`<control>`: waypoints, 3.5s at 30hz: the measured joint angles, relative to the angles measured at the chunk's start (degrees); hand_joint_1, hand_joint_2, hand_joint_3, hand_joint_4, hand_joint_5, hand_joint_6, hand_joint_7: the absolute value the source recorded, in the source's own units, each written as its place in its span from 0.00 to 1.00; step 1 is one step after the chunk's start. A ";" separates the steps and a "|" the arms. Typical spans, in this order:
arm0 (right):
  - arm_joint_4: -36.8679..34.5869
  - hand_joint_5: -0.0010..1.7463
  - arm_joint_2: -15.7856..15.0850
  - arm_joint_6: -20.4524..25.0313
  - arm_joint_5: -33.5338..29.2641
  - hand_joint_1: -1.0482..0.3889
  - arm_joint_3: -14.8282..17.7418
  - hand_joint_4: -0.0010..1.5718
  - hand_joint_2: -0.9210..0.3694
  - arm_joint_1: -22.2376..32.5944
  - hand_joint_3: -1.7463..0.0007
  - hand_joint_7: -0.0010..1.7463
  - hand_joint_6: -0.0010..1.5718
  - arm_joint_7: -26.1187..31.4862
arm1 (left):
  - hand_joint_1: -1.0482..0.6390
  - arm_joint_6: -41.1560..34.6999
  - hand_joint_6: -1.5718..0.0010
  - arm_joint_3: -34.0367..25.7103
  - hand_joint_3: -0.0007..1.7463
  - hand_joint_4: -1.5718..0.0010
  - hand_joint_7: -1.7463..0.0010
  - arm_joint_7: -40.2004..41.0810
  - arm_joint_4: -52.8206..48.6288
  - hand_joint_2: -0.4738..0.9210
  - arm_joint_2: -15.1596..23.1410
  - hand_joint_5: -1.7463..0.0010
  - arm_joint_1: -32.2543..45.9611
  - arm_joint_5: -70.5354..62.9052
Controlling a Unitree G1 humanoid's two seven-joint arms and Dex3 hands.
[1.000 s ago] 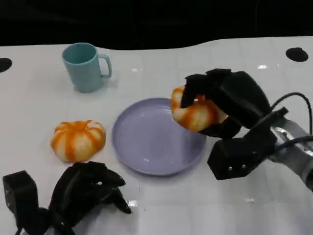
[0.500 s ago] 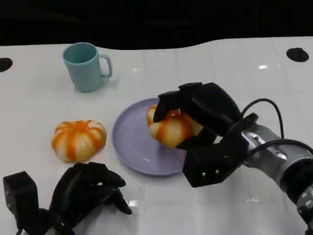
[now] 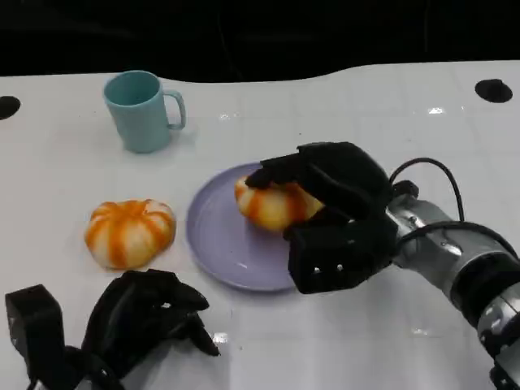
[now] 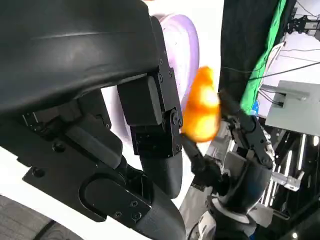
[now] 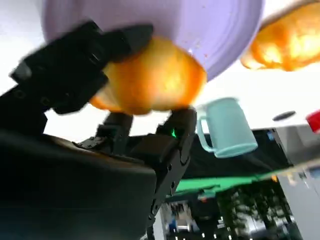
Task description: Grasp the bread from the table and place it into the plate.
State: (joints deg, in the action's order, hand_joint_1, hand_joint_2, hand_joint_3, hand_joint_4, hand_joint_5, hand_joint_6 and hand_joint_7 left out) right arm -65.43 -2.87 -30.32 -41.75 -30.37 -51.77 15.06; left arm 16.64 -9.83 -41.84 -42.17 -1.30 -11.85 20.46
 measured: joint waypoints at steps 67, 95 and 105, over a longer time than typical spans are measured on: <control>48.86 1.00 -22.07 -17.90 8.25 0.67 17.71 0.58 0.47 49.15 0.24 0.88 0.48 2.11 | 0.00 0.17 0.00 0.66 0.00 0.00 0.88 1.32 0.05 0.85 -0.84 0.66 -0.16 -0.34; 39.44 1.00 -17.86 -16.06 5.45 0.66 16.59 0.56 0.44 46.58 0.28 0.83 0.50 3.33 | 0.00 -0.83 0.00 0.37 0.00 0.00 0.89 0.95 0.00 0.85 0.36 0.66 -0.13 0.02; 37.98 1.00 -17.82 -16.18 5.17 0.65 16.14 0.57 0.45 45.33 0.29 0.77 0.53 5.20 | 0.00 -0.83 0.00 0.38 0.00 0.00 0.88 0.37 -0.41 0.85 0.43 0.66 -0.17 0.07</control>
